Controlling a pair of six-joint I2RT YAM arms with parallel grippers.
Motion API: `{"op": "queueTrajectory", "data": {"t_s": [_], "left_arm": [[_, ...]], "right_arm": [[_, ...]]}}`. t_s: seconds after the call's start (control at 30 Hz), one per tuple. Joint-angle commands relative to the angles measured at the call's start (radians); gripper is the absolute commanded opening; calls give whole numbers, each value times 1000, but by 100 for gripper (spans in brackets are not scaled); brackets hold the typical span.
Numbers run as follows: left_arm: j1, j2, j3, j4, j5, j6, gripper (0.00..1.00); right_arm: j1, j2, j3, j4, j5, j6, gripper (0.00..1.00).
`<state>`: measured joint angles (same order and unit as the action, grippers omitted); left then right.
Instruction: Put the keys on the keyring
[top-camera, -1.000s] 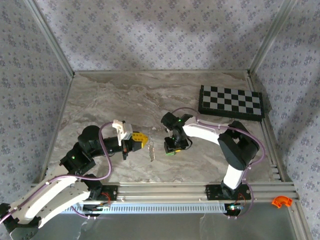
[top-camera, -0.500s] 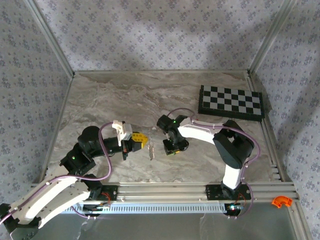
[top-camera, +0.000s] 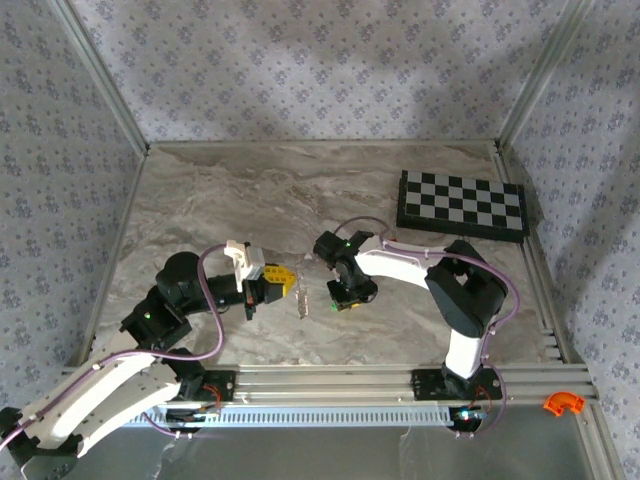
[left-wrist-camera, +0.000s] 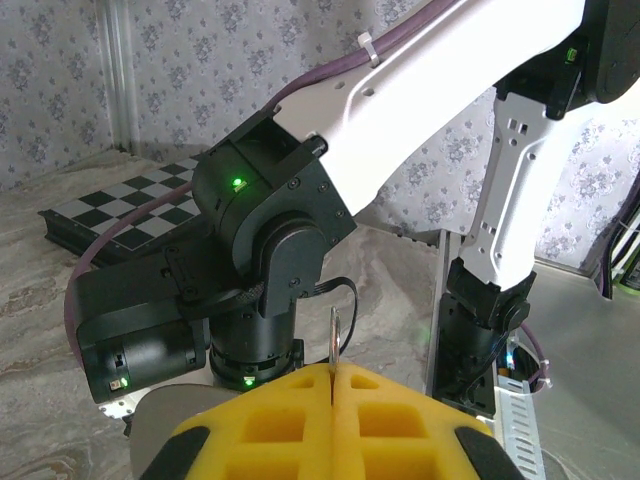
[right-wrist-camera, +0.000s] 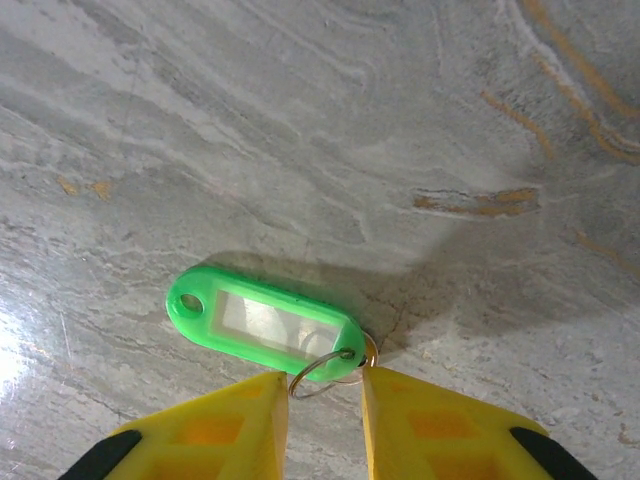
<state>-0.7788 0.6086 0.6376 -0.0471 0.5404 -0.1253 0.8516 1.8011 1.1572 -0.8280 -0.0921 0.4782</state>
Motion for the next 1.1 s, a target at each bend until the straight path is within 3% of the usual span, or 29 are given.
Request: {"op": "queueTrajectory", "data": {"t_s": [0.0,0.1,0.2,0.3,0.77,1.07], "left_arm": [[7,-15,13,67,35,-11,0],[8,-13,11,70,36,-12,0],[9,-12,11,72,38,-14,0],[10,-13,11,71,38,-14,0],[9,-13,7,73,39,-14,0],[9,-13,9,72,39,-14,0]], "right_arm": [[-4,13,8,-41,15,-10,25],[-4,10,13,-39,18,-10,24],[-1,18,27,-33,35,-10,33],[2,25,26,-34,38,-11,36],[-1,38,64,-65,34,-34,26],[1,43,61,-53,43,-35,28]]}}
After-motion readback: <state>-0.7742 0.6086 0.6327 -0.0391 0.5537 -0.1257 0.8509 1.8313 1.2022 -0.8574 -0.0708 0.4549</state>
